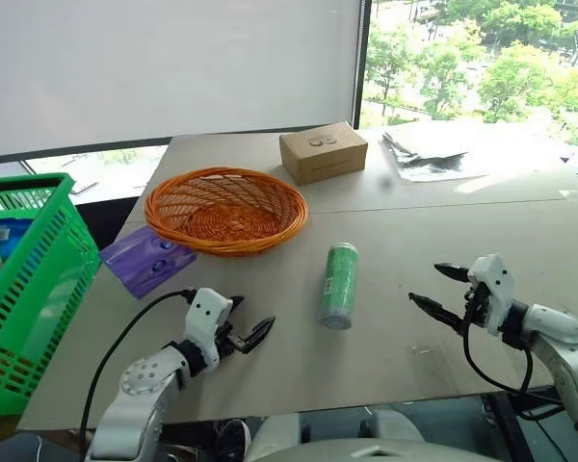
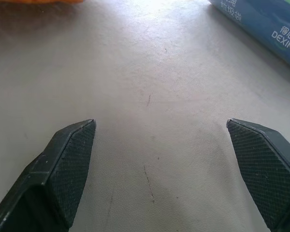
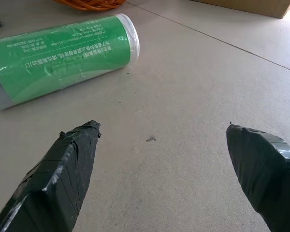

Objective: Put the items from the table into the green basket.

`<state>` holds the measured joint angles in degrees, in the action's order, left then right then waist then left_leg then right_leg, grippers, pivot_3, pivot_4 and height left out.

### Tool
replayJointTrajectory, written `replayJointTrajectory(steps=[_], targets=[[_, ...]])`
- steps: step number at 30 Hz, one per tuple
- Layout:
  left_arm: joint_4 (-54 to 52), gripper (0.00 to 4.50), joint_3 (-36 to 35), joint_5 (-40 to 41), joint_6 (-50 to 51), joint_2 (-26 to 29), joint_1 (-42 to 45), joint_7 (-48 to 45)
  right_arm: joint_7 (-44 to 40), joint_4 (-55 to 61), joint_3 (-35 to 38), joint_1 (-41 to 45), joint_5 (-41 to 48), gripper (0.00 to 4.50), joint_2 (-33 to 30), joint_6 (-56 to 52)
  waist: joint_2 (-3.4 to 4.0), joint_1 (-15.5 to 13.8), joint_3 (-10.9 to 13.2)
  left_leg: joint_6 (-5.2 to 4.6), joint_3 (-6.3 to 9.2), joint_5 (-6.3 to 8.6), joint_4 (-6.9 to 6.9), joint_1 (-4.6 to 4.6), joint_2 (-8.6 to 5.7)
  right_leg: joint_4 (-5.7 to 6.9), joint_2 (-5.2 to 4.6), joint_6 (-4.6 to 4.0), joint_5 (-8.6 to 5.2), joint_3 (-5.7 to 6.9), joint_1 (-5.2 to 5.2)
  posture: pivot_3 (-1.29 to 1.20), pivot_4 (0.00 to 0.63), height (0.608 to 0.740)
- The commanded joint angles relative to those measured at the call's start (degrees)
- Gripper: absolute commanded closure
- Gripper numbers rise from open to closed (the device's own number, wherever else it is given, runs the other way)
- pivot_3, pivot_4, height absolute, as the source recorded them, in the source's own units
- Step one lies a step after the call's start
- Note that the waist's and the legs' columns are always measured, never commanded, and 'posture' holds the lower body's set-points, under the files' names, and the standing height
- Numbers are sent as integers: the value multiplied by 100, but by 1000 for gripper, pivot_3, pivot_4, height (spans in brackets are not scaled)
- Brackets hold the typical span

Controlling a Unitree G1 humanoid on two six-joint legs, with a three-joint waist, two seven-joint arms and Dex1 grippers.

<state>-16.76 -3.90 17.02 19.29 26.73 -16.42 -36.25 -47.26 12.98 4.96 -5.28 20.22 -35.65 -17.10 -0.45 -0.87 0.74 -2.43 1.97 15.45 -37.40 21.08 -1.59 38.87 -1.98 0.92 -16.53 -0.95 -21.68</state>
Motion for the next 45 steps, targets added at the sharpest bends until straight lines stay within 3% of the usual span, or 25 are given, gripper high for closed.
replayJointTrajectory(steps=[1, 22, 29, 32, 37, 45], targets=[[-185, 53, -101, 111, -98, -2, 25, -25, -36, 101, 35, 126, 21, 0, 4, 144, 0, 0, 0, 0, 0, 0, 0, 0, 0, 0, 0, 0, 0, 0, 0, -6, 0, 740], [-214, 53, -229, 190, -268, 47, 28, -49, -92, -41, -204, 800, -140, 0, 8, 167, 6, -8, 7, 0, 0, 0, 1, 0, 0, -1, 0, 0, 0, 0, 0, 5, 0, 740], [-295, 53, -435, 582, -262, -184, -131, -29, -281, -45, -1305, 2641, -262, 0, 649, -258, 26, 66, 21, 0, -8, 0, 6, -13, 11, 4, 11, -1, 0, -8, 0, 15, 0, 740], [-348, 53, -714, 798, -221, -325, -190, 140, -595, -689, -2248, 3558, -887, 0, 1029, 45, 21, 36, 22, 1, -3, 0, 10, -10, 12, 1, 12, -1, 0, -2, -2, 45, 0, 740], [-573, 53, -1068, 666, -354, -342, -411, 454, -483, -2395, -3191, 4754, -2032, 0, 1679, 1057, 9, -78, 25, 3, 3, 1, 14, -5, 2, -3, 1, -2, 1, 5, -7, 133, 0, 740], [-1024, 53, -1356, 856, -296, -347, -479, 643, -391, -4037, -3554, 5551, -2814, 0, 2259, 2072, -5, -321, 30, 8, 10, 1, 24, -5, -8, -4, -4, -3, 1, 8, -12, 178, 0, 740]])
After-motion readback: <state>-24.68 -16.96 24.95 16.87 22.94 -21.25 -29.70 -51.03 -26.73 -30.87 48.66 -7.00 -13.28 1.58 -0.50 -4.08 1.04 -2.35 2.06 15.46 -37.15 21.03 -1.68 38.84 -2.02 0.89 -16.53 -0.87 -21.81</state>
